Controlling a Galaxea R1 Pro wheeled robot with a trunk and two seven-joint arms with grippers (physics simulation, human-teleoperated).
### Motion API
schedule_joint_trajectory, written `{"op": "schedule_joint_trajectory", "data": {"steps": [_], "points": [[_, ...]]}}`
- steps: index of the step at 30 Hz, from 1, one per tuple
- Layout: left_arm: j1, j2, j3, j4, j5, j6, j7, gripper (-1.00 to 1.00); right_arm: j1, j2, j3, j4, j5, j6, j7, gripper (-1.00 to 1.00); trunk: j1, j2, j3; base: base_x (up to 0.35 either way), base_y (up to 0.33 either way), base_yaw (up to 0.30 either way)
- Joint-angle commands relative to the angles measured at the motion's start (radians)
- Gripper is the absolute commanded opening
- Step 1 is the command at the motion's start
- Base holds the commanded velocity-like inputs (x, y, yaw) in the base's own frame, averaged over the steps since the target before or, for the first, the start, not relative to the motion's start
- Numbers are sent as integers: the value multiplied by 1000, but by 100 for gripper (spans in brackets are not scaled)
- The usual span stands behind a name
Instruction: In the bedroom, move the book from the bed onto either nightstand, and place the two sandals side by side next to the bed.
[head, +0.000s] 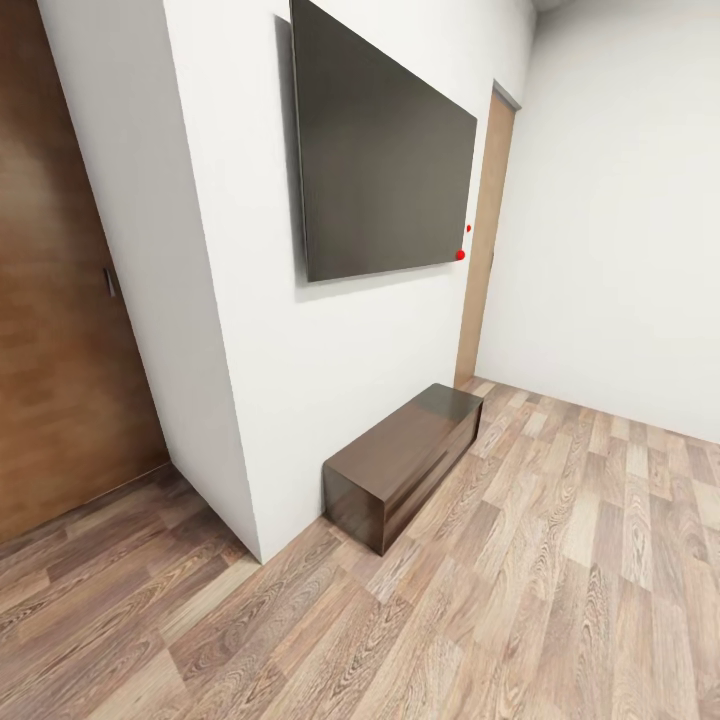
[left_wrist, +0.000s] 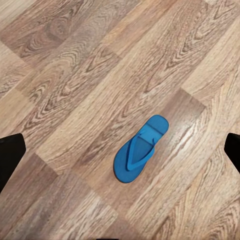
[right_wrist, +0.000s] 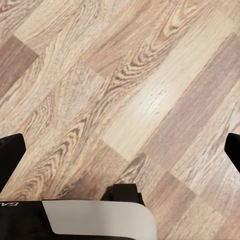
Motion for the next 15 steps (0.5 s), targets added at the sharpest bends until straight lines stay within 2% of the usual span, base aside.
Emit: {"op": "schedule_joint_trajectory", "data": {"steps": [1, 8, 12, 15], "points": [[0, 0, 1, 0, 0, -3, -1, 100, 0, 0, 0, -1, 0, -2, -1, 100, 0, 0, -1, 0, 0, 0], [0, -2, -1, -12, -3, -5, -5, 100, 0, 0, -1, -1, 0, -2, -1, 100, 0, 0, -1, 0, 0, 0], [-3, -5, -2, -49, -5, 8, -3, 100, 0, 0, -1, -2, 0, -2, -1, 100, 0, 0, -1, 0, 0, 0], [-22, -13, -4, -87, -8, 94, -2, 100, 0, 0, -1, -3, 0, -2, -1, 100, 0, 0, -1, 0, 0, 0]]}}
